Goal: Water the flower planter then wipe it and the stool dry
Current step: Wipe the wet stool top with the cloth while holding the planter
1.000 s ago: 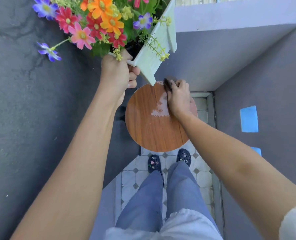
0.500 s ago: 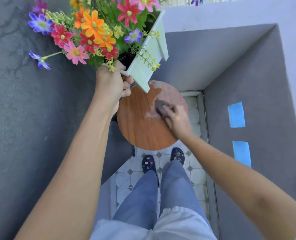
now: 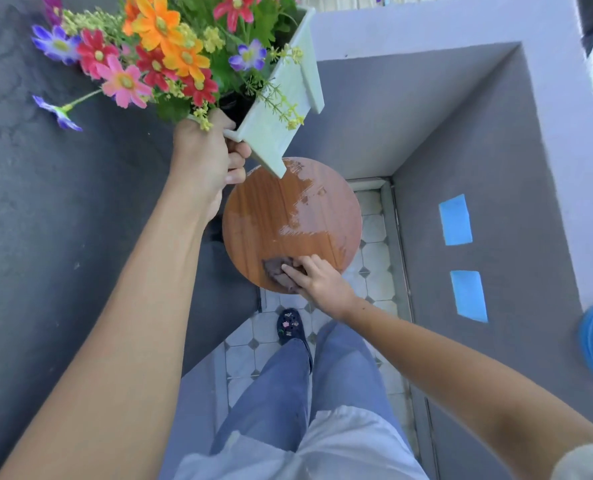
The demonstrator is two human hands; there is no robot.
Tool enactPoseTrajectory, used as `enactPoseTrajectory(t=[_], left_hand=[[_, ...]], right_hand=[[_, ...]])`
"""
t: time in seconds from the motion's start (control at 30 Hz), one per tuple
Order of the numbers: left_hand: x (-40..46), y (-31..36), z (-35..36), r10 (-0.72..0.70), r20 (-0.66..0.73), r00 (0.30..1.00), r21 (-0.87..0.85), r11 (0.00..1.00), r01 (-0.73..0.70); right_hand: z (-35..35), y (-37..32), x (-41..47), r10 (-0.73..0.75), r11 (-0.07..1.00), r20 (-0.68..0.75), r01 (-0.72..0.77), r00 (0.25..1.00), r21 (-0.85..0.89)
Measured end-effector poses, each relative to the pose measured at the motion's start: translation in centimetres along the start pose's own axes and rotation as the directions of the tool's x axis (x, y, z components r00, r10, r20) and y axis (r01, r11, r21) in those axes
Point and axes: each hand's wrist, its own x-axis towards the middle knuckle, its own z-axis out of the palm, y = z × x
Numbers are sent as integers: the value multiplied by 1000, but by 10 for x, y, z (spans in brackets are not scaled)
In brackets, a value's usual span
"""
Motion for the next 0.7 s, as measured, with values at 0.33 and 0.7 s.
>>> enactPoseTrajectory(t=[0.33,0.7], left_hand=[[-2,-5,-1,4,6,1000,-28,1000,-4],[2,-2,-6,13,-8,1000,-16,1000,-13]], right_hand=[[-42,44,8,550,835,-145,-535,823,131],[-55,86,16,584,812,-152,-575,797,100]])
